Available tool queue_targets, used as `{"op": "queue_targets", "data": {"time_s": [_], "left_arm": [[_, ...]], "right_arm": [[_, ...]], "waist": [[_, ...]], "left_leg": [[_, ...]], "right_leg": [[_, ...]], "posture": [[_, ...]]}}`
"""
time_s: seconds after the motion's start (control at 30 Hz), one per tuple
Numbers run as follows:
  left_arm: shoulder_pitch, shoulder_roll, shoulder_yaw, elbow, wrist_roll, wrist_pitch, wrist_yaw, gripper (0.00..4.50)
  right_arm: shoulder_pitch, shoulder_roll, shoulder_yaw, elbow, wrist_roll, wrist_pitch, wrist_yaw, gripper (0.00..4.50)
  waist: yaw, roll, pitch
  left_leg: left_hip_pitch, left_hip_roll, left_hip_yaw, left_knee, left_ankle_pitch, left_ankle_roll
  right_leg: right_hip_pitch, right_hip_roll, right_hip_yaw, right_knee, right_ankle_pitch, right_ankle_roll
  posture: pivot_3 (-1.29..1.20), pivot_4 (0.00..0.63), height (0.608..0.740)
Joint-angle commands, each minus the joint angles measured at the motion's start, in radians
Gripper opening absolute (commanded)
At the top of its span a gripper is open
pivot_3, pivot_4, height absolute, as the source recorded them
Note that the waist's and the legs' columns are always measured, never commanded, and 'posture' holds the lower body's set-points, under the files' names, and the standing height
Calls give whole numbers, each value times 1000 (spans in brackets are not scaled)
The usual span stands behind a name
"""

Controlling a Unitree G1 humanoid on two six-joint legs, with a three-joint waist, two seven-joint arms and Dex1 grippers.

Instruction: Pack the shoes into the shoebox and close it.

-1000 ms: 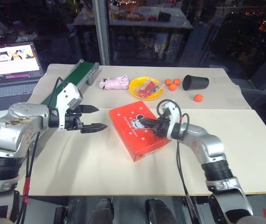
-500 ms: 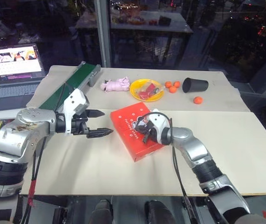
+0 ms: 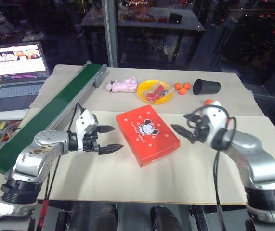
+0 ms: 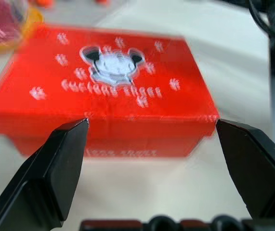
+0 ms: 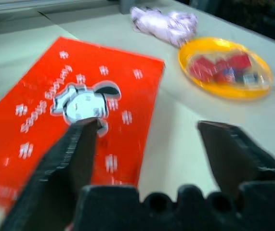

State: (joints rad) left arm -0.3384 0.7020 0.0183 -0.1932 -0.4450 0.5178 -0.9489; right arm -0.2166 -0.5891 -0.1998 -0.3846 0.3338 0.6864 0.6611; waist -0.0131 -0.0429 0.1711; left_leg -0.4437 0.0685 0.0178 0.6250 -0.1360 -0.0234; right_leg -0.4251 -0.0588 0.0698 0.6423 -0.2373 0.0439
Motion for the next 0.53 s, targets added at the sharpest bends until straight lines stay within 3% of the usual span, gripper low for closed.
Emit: {"op": "queue_targets", "data": {"time_s": [0.03,0.2,0.3,0.53], "left_arm": [[83,-49,17,49,97,-156,90,4500],[217,-107,23,130,158,-288,135,4500],[256,-138,23,184,177,-339,160,4500],[237,-216,14,272,221,-420,235,4500]], "right_arm": [[142,45,-156,-18,15,-101,-57,4483],[276,137,-214,100,-30,-279,-130,4483],[322,167,-182,155,-57,-362,-135,4483],[349,222,-131,247,-96,-477,-175,4483]], "waist": [[0,0,0],[-7,0,0],[-7,2,0],[-4,3,-1]], "left_leg": [[1,0,0,0,0,0],[3,0,2,0,0,-1],[4,1,2,0,-1,-2],[4,0,3,0,-3,-5]], "right_leg": [[1,0,0,-1,0,0],[2,-1,1,-1,1,-1],[1,-1,1,0,1,-1],[2,-1,1,-1,1,-1]], "posture": [[0,150,740],[0,150,740],[0,150,740],[0,150,740]]}}
